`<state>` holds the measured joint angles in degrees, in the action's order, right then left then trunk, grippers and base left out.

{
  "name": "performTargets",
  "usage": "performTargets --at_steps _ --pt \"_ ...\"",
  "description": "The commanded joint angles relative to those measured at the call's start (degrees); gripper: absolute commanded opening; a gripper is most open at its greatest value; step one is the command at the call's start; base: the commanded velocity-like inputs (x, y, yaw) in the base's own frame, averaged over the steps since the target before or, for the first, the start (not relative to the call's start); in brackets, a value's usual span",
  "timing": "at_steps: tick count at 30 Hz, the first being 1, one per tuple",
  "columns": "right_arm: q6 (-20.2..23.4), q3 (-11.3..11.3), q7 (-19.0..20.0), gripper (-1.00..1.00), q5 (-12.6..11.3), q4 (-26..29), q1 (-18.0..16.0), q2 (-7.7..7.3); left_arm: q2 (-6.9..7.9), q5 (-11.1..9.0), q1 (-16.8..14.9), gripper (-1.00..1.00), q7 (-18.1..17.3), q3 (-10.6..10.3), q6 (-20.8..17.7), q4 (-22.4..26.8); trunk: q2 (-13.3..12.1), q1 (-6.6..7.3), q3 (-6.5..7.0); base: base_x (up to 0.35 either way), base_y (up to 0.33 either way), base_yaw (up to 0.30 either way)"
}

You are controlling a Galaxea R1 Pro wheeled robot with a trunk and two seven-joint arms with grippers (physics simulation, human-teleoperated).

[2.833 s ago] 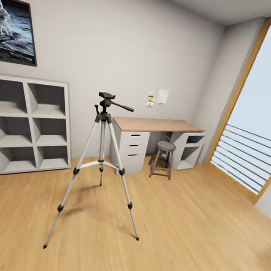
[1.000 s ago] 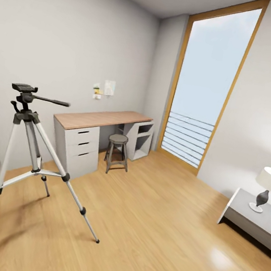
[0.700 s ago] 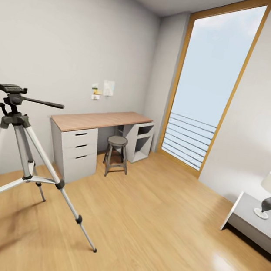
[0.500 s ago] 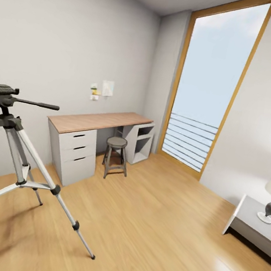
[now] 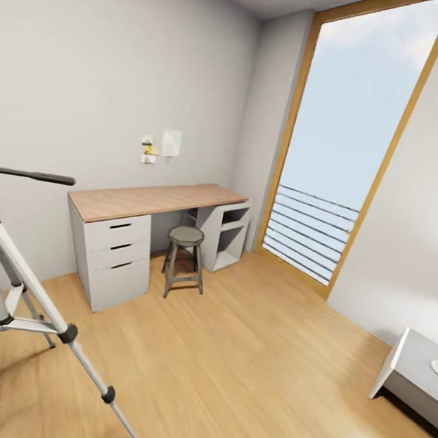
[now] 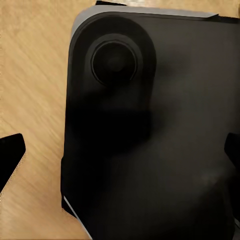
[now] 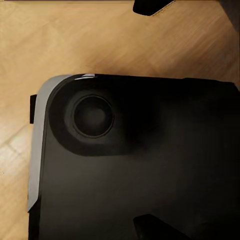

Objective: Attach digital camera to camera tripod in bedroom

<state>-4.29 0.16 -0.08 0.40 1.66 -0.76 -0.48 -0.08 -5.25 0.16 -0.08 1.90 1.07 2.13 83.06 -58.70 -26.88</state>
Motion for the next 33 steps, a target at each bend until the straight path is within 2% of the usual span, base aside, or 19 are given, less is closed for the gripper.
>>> performTargets --at_steps 1,19,29,33 --pt "-0.19 0.01 -0.01 1.00 0.04 -0.06 -0.03 0.00 -0.01 -0.55 0.00 1.00 -0.01 0.13 0.07 0.06 0.02 -0.03 -0.05 0.322 0.000 0.000" --pt "-0.19 0.04 -0.01 1.00 0.10 -0.03 -0.03 -0.05 -0.09 -0.47 0.01 1.00 -0.01 0.14 0.07 0.06 0.02 -0.03 -0.05 0.300 0.000 0.000" --pt "-0.28 0.03 -0.01 1.00 0.12 0.00 -0.03 0.04 -0.10 -0.46 0.02 1.00 -0.01 0.13 0.07 0.06 0.02 -0.03 -0.05 0.194 0.000 -0.004" --pt "-0.28 -0.05 -0.01 1.00 0.06 0.00 -0.03 0.15 -0.11 -0.46 0.02 1.00 -0.01 0.13 0.10 0.06 0.02 -0.03 0.01 0.073 0.000 -0.180"
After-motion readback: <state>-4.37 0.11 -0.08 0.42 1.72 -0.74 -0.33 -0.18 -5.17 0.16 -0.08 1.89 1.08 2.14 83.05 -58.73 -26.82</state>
